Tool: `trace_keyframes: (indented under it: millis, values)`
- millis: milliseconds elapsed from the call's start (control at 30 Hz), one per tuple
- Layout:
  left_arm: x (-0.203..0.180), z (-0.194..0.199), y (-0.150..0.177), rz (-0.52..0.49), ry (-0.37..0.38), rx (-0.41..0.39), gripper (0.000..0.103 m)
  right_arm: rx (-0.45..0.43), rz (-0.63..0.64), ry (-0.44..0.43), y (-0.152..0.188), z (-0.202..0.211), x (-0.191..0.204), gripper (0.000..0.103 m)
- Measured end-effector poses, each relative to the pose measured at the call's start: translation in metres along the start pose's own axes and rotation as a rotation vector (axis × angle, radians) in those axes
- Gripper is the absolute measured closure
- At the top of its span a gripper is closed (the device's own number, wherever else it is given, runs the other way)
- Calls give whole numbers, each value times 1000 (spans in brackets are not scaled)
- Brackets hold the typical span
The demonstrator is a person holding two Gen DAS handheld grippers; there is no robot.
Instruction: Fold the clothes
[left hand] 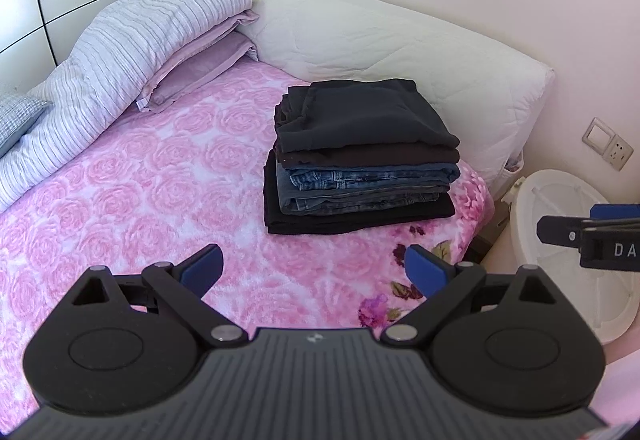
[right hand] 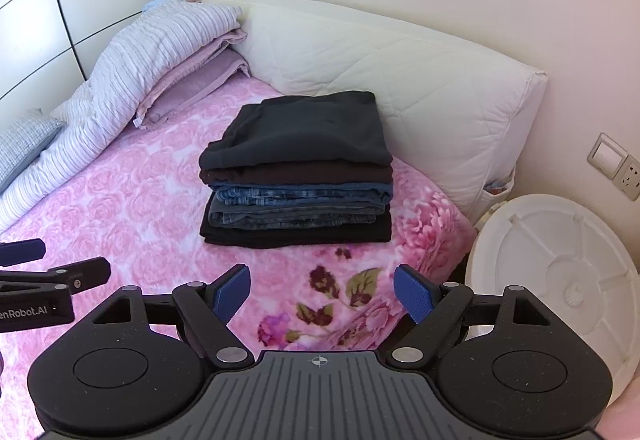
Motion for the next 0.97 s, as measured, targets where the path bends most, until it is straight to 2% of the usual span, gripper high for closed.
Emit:
trace_keyframes:
  millis: [267,967]
  values:
    - [-2,-2,-1,-31,8,-1,7,-4,2,3,1,2,7,21]
    - [-2,-1,-3,-31,37,-48,7,-10,8,27,6,6,15,21]
Point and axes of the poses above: each gripper's, at about its wrist camera, not at the fingertips, and z roughly against the way its jaws point, x to its left, y to its underside, the point moved 2 cm from there along -z, roughly the way its jaws point, and after that the axes turned 9 degrees about -z, right-handed, at the moved point
